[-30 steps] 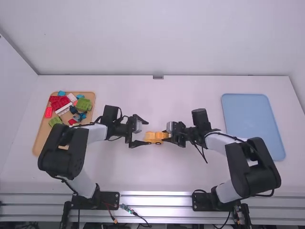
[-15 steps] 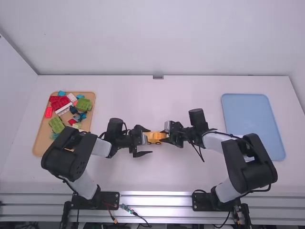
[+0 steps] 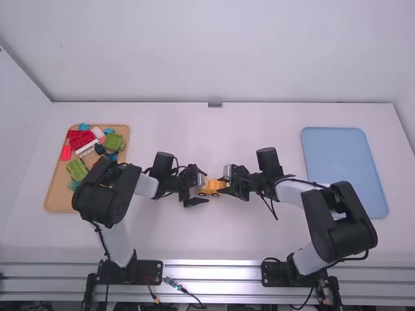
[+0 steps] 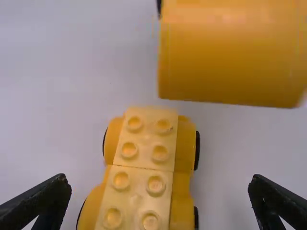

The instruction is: Assemble lego blocks to make yellow taxi

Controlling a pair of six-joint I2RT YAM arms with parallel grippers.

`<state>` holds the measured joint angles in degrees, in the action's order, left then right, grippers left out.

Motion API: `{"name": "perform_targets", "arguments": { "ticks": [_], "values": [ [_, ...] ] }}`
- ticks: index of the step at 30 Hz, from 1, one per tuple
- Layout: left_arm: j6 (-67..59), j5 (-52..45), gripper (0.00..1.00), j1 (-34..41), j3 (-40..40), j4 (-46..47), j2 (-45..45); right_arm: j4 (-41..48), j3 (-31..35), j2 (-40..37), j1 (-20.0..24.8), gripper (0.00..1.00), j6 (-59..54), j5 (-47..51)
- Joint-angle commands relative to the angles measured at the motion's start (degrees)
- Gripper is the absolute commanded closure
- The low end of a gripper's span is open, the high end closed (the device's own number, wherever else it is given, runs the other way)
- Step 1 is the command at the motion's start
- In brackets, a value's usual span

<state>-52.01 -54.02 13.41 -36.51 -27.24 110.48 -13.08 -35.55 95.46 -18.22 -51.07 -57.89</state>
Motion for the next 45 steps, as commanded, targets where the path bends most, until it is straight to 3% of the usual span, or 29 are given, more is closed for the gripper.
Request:
{"name": "perform_targets", "arguments": {
  "ticks": [1,10,11,13,14,21,23,26,29,34,45],
  "values": [
    [-1.79,-4.55,0.01,0.09,-1.01,-0.22,2.54,-0.02,-0.92,0.75,-0.46,1.00,0.07,-0.59],
    [0.09,-8.01,0.04,0.13,-3.30,-5.57,9.38,0.02,-0.90,0.92,-0.24,1.00,0.07,-0.37],
    [0.07,-8.44,0.09,0.13,-3.56,-5.77,9.69,-0.17,-0.92,1.23,-0.33,1.00,0.04,-0.35],
    [0.11,-8.49,0.31,0.11,-3.87,-5.64,9.77,-1.18,-1.09,2.49,-0.11,1.00,0.13,0.02],
    [0.13,-8.25,0.33,0.22,-4.07,-5.60,9.75,-1.57,-1.57,3.72,0.24,1.00,0.33,-0.09],
    [0.15,-4.79,0.25,1.79,-1.77,-8.83,9.71,2.71,-4.94,7.19,1.68,1.00,-2.03,-3.26],
    [3.56,-2.74,0.25,2.43,0.13,-14.10,9.71,4.79,-5.90,7.57,1.68,1.00,-3.37,-3.39],
    [6.86,-0.75,0.25,2.34,2.05,-19.87,9.71,4.74,-6.38,8.29,1.60,1.00,-3.19,-3.67],
    [7.69,-0.62,0.33,2.34,3.82,-24.13,9.71,3.98,-6.62,9.84,0.87,1.00,-3.32,-3.65],
    [8.81,-0.53,0.46,2.34,2.95,-22.86,9.71,2.43,-6.49,11.11,0.90,1.00,-3.19,-3.82],
    [2.47,-0.90,0.59,3.87,-3.10,-8.02,9.73,3.02,-6.49,11.17,0.85,1.00,-4.87,-3.39]
  ]
}}
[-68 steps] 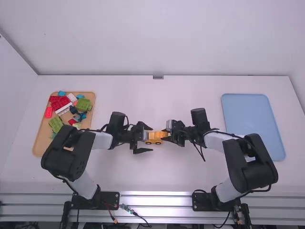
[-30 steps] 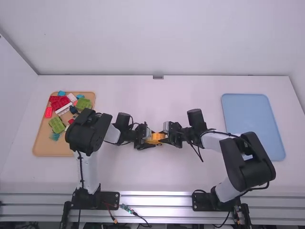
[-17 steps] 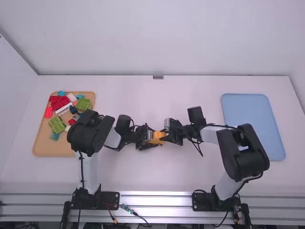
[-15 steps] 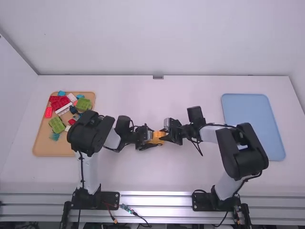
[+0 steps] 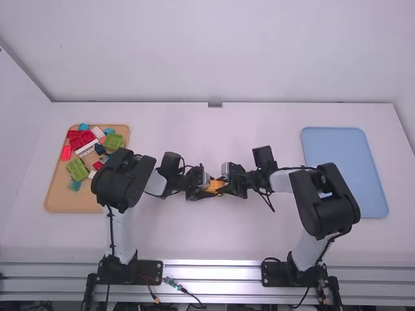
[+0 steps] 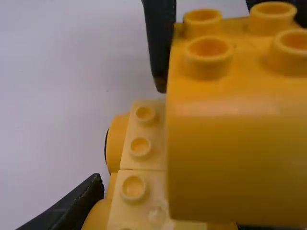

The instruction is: Assemble lego blocks to make yellow taxi

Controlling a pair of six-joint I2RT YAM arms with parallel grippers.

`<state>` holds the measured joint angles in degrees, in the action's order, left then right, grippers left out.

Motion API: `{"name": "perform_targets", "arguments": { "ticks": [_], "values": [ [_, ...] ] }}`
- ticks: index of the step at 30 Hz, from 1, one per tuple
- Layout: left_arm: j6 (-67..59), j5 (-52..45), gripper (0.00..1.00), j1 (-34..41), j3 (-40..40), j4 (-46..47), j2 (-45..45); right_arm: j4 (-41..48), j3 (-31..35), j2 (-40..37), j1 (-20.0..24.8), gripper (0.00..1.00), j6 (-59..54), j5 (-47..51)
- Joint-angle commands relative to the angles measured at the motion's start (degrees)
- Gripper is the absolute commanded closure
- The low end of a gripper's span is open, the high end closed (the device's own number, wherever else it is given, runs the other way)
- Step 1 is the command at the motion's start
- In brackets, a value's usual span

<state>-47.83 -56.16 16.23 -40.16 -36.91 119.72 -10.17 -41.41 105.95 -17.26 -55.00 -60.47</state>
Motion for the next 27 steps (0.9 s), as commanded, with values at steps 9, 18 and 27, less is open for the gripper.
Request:
{"name": "perform_targets", "arguments": {
  "ticks": [9,18,27],
  "values": [
    [-1.70,1.61,0.63,1.16,0.83,1.55,0.49,-0.07,-0.66,0.68,-1.62,1.00,-0.50,4.31],
    [1.07,1.59,0.61,1.40,6.45,-11.30,0.49,-0.52,-0.63,0.68,-2.95,1.00,-0.55,6.56],
    [0.90,1.65,0.67,1.46,7.93,-13.53,0.49,-5.51,-0.83,4.72,-2.99,1.00,1.25,5.66]
  ]
}}
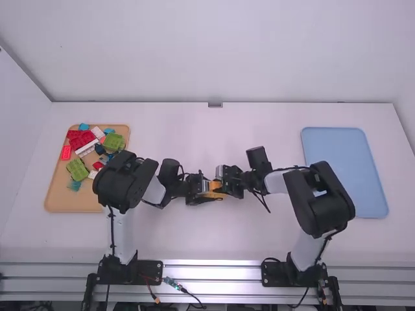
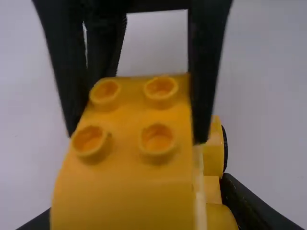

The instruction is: Assemble lego blocks to make yellow taxi

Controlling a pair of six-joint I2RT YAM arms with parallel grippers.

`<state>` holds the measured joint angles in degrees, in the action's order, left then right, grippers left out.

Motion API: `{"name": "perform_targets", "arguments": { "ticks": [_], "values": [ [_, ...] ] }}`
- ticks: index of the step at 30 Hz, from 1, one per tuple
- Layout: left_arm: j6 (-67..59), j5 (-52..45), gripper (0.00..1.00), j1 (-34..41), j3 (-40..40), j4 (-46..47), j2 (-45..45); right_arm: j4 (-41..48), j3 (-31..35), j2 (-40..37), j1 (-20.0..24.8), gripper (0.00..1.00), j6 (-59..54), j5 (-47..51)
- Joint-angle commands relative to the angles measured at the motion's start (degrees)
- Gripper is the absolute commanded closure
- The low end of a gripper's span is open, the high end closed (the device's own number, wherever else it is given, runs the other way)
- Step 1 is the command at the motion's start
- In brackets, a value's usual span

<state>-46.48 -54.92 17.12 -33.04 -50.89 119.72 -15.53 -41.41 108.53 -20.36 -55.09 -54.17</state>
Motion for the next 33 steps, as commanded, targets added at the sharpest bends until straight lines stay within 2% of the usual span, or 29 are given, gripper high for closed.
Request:
{"name": "perform_targets", "arguments": {
  "ticks": [1,19,24,28,33],
  "values": [
    [-0.44,0.52,0.68,0.55,0.81,0.44,0.49,-0.52,-1.16,2.89,0.13,1.00,1.27,-1.49],
    [1.29,6.09,0.77,0.48,-3.76,7.87,0.49,16.13,-6.62,2.89,0.59,1.00,-8.66,-3.17],
    [1.31,6.20,0.78,0.48,-2.67,5.14,0.49,19.10,-7.50,2.89,0.59,1.00,-10.45,-3.28],
    [5.07,8.32,0.77,0.48,-0.59,-0.66,0.49,19.02,-7.37,2.89,0.59,1.00,-10.97,-3.30],
    [5.11,8.95,0.78,0.46,0.17,-1.70,0.49,18.97,-7.39,2.89,0.59,1.00,-10.99,-3.19]
  ]
}}
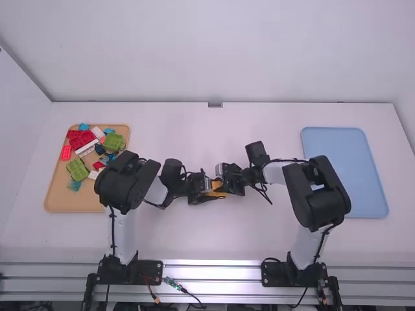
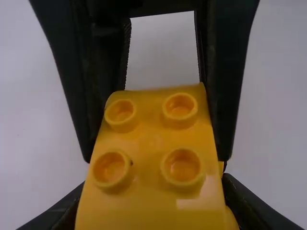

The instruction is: Assemble lego blocks to make yellow taxi

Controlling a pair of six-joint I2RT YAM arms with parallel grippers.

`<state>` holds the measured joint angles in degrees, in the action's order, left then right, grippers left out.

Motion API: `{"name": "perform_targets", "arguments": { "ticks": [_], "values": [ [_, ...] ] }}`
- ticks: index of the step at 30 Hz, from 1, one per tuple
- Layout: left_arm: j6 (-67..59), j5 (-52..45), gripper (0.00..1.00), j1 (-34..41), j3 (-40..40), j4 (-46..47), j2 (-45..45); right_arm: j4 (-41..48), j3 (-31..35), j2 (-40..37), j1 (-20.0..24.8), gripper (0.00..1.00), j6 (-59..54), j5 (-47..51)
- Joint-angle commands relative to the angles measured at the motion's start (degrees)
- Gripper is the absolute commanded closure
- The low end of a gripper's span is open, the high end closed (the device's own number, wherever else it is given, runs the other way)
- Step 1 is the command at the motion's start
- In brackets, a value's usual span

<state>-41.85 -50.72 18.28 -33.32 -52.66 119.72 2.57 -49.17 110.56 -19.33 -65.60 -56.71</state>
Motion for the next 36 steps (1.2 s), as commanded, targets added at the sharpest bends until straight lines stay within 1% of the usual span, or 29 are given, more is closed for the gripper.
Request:
{"name": "perform_targets", "arguments": {
  "ticks": [1,4,8,18,23,28,36],
  "values": [
    [0.50,5.17,0.78,-0.70,0.46,0.26,0.49,0.85,0.37,0.86,-0.42,1.00,-0.46,-0.72],
    [0.48,6.77,0.80,-0.70,0.46,0.72,0.49,0.70,0.37,0.86,0.26,1.00,-0.46,-1.57],
    [0.46,7.97,0.81,-0.70,0.61,0.85,0.46,0.90,0.37,0.86,1.03,1.00,-2.34,-4.04],
    [0.07,7.45,0.80,-0.70,0.68,1.68,0.46,0.90,0.39,0.88,0.83,1.00,-2.36,-1.95],
    [-0.15,6.16,0.80,-1.27,-1.01,5.66,0.46,0.24,0.70,0.88,0.81,1.00,-2.36,-1.36],
    [-5.14,2.64,0.87,-1.92,-1.95,10.25,0.24,-5.53,2.71,0.88,1.88,1.00,1.46,-1.57],
    [-5.09,1.89,0.85,-2.19,0.17,5.99,-0.17,-9.25,4.31,0.88,1.99,1.00,2.82,-2.03]
  ]
}}
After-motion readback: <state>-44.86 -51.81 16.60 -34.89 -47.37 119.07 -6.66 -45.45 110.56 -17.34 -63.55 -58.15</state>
